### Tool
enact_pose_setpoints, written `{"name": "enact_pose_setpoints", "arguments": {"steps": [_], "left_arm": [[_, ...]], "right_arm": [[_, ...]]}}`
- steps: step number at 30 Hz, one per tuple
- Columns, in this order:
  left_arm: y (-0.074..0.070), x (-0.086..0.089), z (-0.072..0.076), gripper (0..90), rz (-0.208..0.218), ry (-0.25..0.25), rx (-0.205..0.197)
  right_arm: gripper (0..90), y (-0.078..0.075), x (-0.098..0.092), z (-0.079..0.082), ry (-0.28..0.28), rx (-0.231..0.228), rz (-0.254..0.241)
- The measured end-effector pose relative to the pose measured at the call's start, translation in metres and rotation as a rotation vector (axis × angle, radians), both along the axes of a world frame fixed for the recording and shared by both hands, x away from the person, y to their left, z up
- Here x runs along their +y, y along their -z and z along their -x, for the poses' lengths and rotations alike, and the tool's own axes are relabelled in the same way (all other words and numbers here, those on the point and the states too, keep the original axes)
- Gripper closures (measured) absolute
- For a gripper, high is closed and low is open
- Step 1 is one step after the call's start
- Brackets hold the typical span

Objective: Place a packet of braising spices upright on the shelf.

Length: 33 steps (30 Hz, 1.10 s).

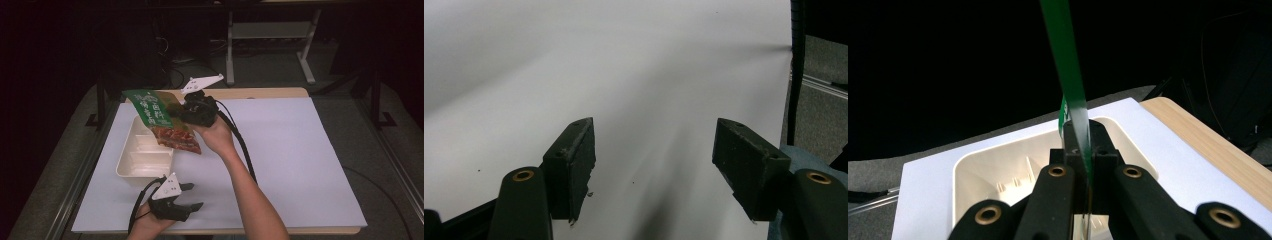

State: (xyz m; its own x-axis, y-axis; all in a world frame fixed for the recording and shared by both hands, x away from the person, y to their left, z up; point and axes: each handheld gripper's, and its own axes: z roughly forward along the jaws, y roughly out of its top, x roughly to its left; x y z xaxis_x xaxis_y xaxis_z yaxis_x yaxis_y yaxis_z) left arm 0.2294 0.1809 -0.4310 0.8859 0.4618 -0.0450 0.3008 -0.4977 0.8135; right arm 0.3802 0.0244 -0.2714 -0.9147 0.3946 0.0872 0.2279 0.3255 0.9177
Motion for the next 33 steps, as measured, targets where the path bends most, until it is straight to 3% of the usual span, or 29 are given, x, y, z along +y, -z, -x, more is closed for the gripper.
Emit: {"name": "enact_pose_setpoints", "arguments": {"steps": [24, 33], "left_arm": [[0.0, 0.001, 0.0, 32.1, 0.004, 0.003, -0.001], [0.0, 0.001, 0.0, 32.0, 0.007, 0.004, -0.004]], "right_arm": [[89.8, 0.02, 0.043, -0.015, -0.036, 0.026, -0.024], [89.7, 0.025, 0.051, -0.019, -0.025, 0.037, -0.041]]}}
